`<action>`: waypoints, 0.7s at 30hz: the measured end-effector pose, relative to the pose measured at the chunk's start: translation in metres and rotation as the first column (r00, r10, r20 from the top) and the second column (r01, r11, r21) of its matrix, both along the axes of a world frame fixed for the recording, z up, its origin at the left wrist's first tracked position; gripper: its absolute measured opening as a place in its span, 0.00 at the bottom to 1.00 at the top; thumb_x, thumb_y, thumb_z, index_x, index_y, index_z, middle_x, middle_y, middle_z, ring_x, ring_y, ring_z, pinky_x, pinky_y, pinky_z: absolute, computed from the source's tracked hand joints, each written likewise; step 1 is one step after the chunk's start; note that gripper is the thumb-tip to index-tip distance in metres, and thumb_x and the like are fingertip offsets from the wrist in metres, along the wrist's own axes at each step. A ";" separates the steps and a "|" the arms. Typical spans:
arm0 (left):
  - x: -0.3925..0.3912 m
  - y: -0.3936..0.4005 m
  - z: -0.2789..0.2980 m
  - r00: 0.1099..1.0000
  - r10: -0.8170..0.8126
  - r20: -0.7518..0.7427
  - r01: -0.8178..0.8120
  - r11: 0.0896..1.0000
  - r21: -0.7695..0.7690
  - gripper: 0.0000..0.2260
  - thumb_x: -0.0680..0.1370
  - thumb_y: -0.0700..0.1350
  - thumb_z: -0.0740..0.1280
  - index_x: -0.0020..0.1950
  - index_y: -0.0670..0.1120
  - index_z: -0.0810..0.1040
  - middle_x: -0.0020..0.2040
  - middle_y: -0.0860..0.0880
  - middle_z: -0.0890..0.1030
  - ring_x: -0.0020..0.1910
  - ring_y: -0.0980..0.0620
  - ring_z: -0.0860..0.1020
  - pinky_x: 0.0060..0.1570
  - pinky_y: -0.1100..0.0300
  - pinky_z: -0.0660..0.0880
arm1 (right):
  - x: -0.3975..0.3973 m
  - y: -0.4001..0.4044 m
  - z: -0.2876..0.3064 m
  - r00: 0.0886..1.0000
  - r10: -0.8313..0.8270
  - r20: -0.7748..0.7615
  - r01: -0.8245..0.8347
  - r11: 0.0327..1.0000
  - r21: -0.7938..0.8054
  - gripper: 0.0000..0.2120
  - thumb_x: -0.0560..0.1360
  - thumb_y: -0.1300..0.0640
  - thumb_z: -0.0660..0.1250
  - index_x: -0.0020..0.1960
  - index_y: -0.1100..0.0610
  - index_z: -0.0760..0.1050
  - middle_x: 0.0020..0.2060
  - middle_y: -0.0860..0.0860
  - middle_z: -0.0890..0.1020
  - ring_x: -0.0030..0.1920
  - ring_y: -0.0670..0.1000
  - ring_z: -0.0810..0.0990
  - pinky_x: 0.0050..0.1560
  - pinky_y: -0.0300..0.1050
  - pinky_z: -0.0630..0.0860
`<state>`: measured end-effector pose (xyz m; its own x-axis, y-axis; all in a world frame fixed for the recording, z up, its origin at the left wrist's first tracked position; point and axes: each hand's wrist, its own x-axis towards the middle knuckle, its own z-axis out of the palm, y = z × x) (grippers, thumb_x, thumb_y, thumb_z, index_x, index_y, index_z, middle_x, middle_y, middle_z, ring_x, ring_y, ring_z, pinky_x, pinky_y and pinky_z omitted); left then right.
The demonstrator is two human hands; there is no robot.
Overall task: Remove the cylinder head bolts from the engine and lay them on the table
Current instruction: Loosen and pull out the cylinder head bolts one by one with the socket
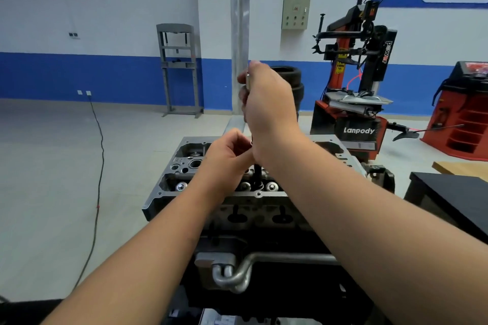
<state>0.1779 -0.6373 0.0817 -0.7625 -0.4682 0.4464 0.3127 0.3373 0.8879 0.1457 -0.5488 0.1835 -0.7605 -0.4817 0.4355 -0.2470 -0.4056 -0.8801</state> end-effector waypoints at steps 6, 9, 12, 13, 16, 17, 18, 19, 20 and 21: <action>0.007 0.004 0.004 0.988 -0.121 0.095 0.124 0.992 -0.025 0.11 0.81 0.59 0.62 0.51 0.64 0.84 0.54 0.56 0.86 0.51 0.56 0.85 0.52 0.54 0.73 | -0.030 0.013 0.011 0.878 0.477 0.029 -0.476 0.869 0.138 0.20 0.78 0.47 0.61 0.29 0.51 0.65 0.23 0.46 0.60 0.26 0.49 0.55 0.27 0.42 0.55; 0.007 0.005 0.007 0.987 -0.126 0.099 0.130 0.991 -0.032 0.12 0.82 0.58 0.62 0.51 0.59 0.85 0.52 0.54 0.87 0.50 0.56 0.85 0.51 0.57 0.74 | -0.029 0.018 0.009 0.894 0.442 0.072 -0.446 0.892 0.070 0.19 0.79 0.50 0.60 0.31 0.52 0.65 0.23 0.47 0.60 0.27 0.49 0.54 0.29 0.43 0.54; 0.005 0.003 0.004 0.993 -0.109 0.037 0.109 0.994 -0.023 0.08 0.81 0.54 0.67 0.49 0.59 0.86 0.42 0.56 0.86 0.38 0.63 0.81 0.40 0.71 0.73 | -0.013 0.011 0.004 0.987 0.159 0.007 -0.159 0.986 0.046 0.15 0.80 0.52 0.62 0.36 0.55 0.69 0.27 0.50 0.67 0.29 0.50 0.62 0.33 0.47 0.62; 0.003 0.001 0.002 0.996 -0.088 0.034 0.089 0.996 -0.020 0.05 0.79 0.54 0.71 0.48 0.57 0.86 0.40 0.56 0.85 0.37 0.62 0.80 0.40 0.70 0.73 | -0.006 0.008 0.003 0.998 0.033 -0.045 -0.031 0.999 0.037 0.13 0.81 0.52 0.61 0.39 0.56 0.71 0.30 0.50 0.70 0.32 0.50 0.67 0.36 0.48 0.67; -0.002 -0.001 0.001 1.000 -0.025 0.000 0.025 1.000 -0.004 0.19 0.65 0.56 0.75 0.47 0.43 0.80 0.38 0.49 0.83 0.38 0.50 0.75 0.40 0.53 0.72 | 0.003 0.002 0.000 0.997 -0.043 -0.064 0.043 0.999 -0.013 0.11 0.79 0.54 0.60 0.40 0.54 0.74 0.31 0.48 0.72 0.34 0.48 0.70 0.37 0.46 0.69; -0.002 -0.001 0.001 1.000 -0.016 -0.011 0.017 1.000 0.013 0.22 0.64 0.56 0.76 0.48 0.42 0.80 0.39 0.46 0.84 0.39 0.48 0.75 0.41 0.50 0.72 | 0.001 0.002 0.001 0.998 0.012 -0.054 -0.013 1.000 -0.018 0.11 0.78 0.54 0.60 0.38 0.55 0.73 0.29 0.48 0.70 0.31 0.48 0.67 0.35 0.47 0.65; -0.002 -0.001 0.000 1.000 -0.023 -0.014 0.023 1.000 0.019 0.22 0.65 0.57 0.77 0.49 0.43 0.81 0.41 0.45 0.85 0.41 0.47 0.76 0.43 0.51 0.73 | -0.002 0.002 0.001 0.995 0.088 -0.047 -0.089 0.996 -0.013 0.12 0.77 0.53 0.60 0.36 0.54 0.71 0.27 0.49 0.68 0.29 0.48 0.64 0.33 0.47 0.62; -0.001 -0.001 0.000 0.999 -0.042 -0.006 0.043 0.999 0.027 0.20 0.67 0.59 0.77 0.50 0.48 0.82 0.43 0.46 0.86 0.42 0.49 0.79 0.44 0.55 0.74 | -0.007 0.004 0.001 0.984 0.175 -0.038 -0.175 0.985 0.001 0.13 0.76 0.52 0.60 0.33 0.54 0.70 0.24 0.48 0.66 0.27 0.48 0.61 0.31 0.46 0.58; 0.001 -0.002 0.001 0.998 -0.070 0.009 0.069 0.997 0.027 0.15 0.70 0.61 0.75 0.49 0.53 0.84 0.44 0.49 0.87 0.42 0.54 0.81 0.44 0.60 0.74 | -0.013 0.006 0.003 0.964 0.264 -0.028 -0.263 0.964 0.031 0.16 0.76 0.50 0.60 0.31 0.52 0.69 0.23 0.47 0.64 0.25 0.48 0.59 0.29 0.45 0.56; 0.004 -0.001 0.003 0.995 -0.098 0.030 0.097 0.995 0.022 0.09 0.74 0.61 0.71 0.48 0.58 0.85 0.46 0.52 0.87 0.44 0.58 0.83 0.44 0.62 0.73 | -0.019 0.009 0.005 0.938 0.345 -0.018 -0.343 0.937 0.066 0.18 0.77 0.49 0.60 0.29 0.52 0.68 0.22 0.47 0.63 0.25 0.49 0.57 0.28 0.44 0.55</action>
<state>0.1822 -0.6380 0.0846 -0.8184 -0.3997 0.4128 0.3154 0.2879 0.9042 0.1268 -0.5402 0.1889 -0.5308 -0.7382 0.4162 -0.1277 -0.4158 -0.9004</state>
